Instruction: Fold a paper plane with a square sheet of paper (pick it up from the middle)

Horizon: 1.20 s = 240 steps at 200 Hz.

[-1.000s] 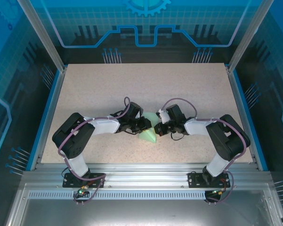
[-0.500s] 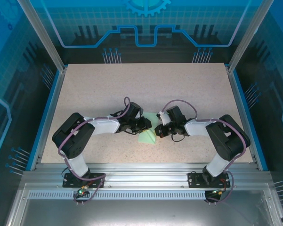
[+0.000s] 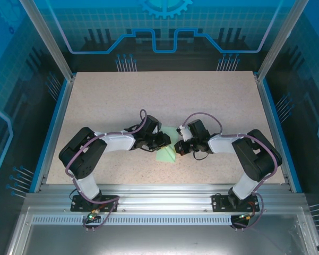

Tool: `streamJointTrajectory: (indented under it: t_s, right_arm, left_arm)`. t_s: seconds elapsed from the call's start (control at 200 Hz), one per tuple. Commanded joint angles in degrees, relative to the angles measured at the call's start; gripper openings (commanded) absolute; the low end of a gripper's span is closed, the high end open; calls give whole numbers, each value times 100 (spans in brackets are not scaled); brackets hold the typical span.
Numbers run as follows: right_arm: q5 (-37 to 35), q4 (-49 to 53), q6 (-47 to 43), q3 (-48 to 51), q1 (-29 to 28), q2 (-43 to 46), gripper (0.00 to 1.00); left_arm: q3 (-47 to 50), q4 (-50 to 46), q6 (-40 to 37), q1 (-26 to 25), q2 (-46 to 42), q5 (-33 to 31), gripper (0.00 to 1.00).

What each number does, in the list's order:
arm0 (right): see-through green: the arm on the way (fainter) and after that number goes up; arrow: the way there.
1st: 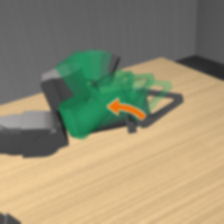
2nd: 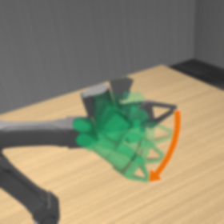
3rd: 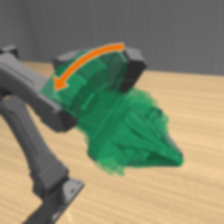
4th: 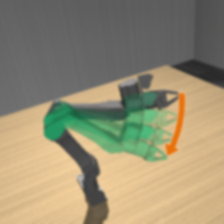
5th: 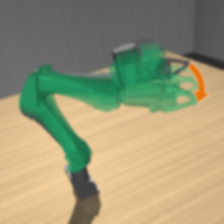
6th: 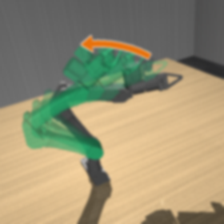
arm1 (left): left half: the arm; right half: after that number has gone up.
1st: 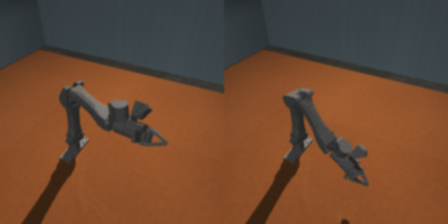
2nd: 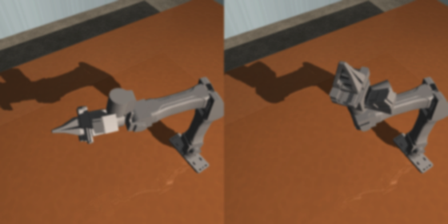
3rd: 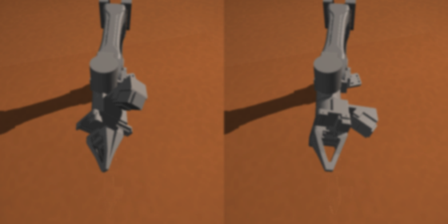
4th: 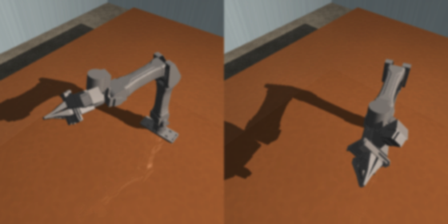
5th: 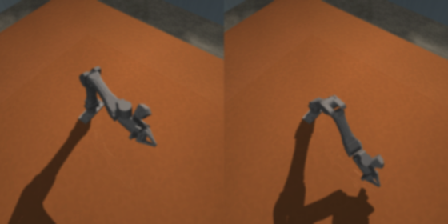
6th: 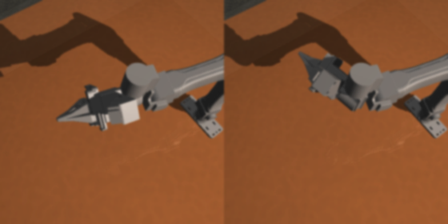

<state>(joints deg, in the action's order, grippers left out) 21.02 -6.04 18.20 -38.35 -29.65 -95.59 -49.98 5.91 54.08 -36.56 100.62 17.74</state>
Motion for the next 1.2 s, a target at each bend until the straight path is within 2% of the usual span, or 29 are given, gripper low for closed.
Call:
streamJointTrajectory:
  t_s: [0.0, 1.195]
  right_arm:
    - [-57, 99, -45, -130, -67, 94, 1]
    - [-72, 162, -79, -134, -32, 31, 1]
  left_arm:
    - [58, -68, -51, -60, 0, -32, 26]
    - [79, -91, -49, -55, -62, -69, 27]
